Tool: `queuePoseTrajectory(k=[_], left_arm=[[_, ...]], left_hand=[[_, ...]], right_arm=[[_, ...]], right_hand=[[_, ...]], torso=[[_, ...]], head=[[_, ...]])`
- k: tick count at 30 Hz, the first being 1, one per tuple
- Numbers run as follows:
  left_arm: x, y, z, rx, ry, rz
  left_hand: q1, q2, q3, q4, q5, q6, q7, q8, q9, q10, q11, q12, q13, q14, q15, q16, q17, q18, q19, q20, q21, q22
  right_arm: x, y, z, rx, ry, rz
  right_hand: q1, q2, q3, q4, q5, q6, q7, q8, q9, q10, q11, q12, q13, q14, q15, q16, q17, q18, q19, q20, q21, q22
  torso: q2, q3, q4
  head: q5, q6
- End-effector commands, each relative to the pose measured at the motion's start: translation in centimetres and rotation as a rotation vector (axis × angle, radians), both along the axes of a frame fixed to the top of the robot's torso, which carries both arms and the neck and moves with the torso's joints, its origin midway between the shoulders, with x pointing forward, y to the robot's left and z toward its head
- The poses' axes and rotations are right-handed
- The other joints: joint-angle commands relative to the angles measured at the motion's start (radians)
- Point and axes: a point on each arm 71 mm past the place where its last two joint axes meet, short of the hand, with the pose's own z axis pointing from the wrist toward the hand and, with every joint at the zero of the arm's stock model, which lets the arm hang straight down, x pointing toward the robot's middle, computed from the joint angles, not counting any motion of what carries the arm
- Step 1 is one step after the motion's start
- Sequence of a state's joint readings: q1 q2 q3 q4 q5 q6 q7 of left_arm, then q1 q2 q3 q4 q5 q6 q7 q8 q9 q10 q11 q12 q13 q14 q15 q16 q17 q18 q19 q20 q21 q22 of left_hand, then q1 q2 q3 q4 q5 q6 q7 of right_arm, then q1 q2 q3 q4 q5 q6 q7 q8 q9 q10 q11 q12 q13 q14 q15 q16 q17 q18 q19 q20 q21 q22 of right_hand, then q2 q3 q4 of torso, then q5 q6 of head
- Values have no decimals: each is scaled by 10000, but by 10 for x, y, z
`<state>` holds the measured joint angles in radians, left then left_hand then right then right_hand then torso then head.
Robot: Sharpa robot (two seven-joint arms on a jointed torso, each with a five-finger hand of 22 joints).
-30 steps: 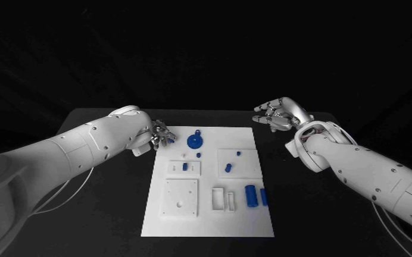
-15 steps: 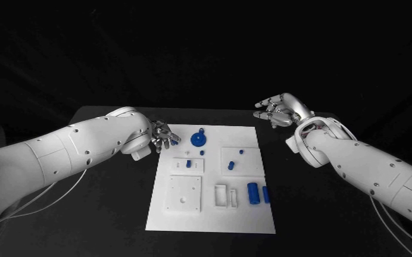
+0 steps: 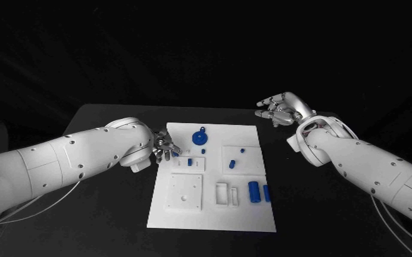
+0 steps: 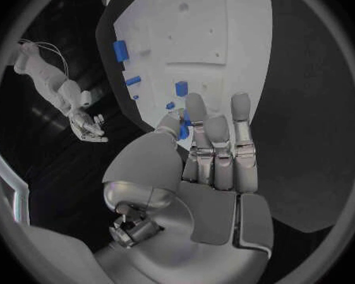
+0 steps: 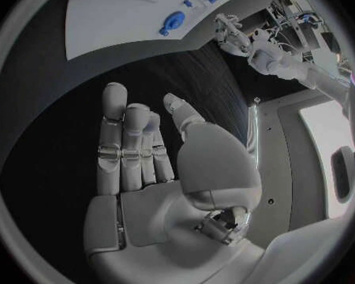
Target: Assemble the parts on the task board
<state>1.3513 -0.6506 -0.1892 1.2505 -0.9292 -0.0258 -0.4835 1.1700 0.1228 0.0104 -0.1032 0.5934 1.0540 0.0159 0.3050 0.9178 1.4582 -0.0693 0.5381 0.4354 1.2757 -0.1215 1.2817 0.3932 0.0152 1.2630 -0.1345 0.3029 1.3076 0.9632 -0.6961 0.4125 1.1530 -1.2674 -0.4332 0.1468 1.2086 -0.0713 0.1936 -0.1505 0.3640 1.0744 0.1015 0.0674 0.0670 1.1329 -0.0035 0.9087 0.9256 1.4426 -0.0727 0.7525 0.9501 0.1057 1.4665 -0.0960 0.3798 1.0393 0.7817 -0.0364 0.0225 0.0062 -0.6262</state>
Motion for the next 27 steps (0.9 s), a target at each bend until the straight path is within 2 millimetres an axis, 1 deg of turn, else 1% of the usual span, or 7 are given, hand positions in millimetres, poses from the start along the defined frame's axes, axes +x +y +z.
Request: queuePoseTrajectory(k=[1, 8, 17, 20, 22, 27], left_arm=[[-2, -2, -1, 566, -557, -101], [-6, -7, -10, 902, -798, -286], [-8, -16, -16, 1256, -1209, -639], [-7, -16, -17, 1345, -1296, -680], [-6, -15, -18, 1379, -1335, -681], [-6, -15, -21, 1442, -1298, -718]], left_hand=[[48, 158, 538, -474, 50, 165, -242, 43, 37, 49, -31, -2, 16, 84, -13, -36, 12, -152, 19, -54, 38, 195], [18, 190, 571, -499, 67, 150, -241, 55, 83, 55, -39, 0, 21, 114, -19, -56, 2, -152, 36, -63, 56, 189], [-25, 177, 591, -564, 78, 160, -248, 56, 123, 78, -47, 11, 32, 153, -29, -68, -2, -152, 52, -73, 78, 187], [-44, 175, 583, -566, 52, 165, -251, 40, 118, 94, -52, 6, 30, 179, -34, -73, -4, -152, 68, -79, 86, 184], [-51, 185, 567, -552, -43, 177, -259, 38, 119, 103, -56, 7, 32, 190, -37, -70, 0, -152, 93, -82, 104, 189], [-51, 185, 567, -552, -43, 177, -259, 38, 119, 103, -56, 7, 32, 190, -37, -70, 0, -152, 93, -82, 104, 189]], right_arm=[[0, 1, 0, 12, 51, 125], [0, 1, -1, 9, 55, 123], [0, 2, -1, 13, 51, 146], [0, 2, -1, 9, 69, 192], [0, 3, -1, 7, 78, 222], [0, 4, -1, 12, 82, 256]], right_hand=[[-44, -45, 52, -35, -48, -49, -6, -52, -13, -62, -11, 18, -11, 36, -6, -24, -4, 199, 387, 53, 44, -13], [-44, -45, 52, -35, -48, -49, -6, -52, -13, -62, -11, 18, -11, 36, -6, -24, -4, 199, 387, 53, 44, -13], [-57, -39, 69, -47, -24, -60, -2, -52, -13, -57, -10, 25, -11, 37, -5, -27, -6, 201, 386, 54, 50, -27], [-70, -52, 72, -52, -4, -65, -2, -53, -13, -65, -11, 18, -21, 36, -5, -30, -6, 200, 385, 54, 60, -34], [-76, -69, 59, -56, 3, -68, 0, -52, -13, -61, -9, 22, -19, 34, -3, -31, -6, 200, 380, 55, 46, -41], [-94, -68, 35, -52, 14, -70, 0, -51, -12, -60, -7, 21, -21, 33, -3, -30, -5, 199, 383, 55, 60, -38]], torso=[[5, 2, -10], [9, 8, -20], [13, 3, -15], [13, 5, -19], [14, 7, -18], [15, 3, -20]], head=[[10, -20], [-13, -63], [-22, -92], [-14, -101], [-16, -101], [-30, -121]])
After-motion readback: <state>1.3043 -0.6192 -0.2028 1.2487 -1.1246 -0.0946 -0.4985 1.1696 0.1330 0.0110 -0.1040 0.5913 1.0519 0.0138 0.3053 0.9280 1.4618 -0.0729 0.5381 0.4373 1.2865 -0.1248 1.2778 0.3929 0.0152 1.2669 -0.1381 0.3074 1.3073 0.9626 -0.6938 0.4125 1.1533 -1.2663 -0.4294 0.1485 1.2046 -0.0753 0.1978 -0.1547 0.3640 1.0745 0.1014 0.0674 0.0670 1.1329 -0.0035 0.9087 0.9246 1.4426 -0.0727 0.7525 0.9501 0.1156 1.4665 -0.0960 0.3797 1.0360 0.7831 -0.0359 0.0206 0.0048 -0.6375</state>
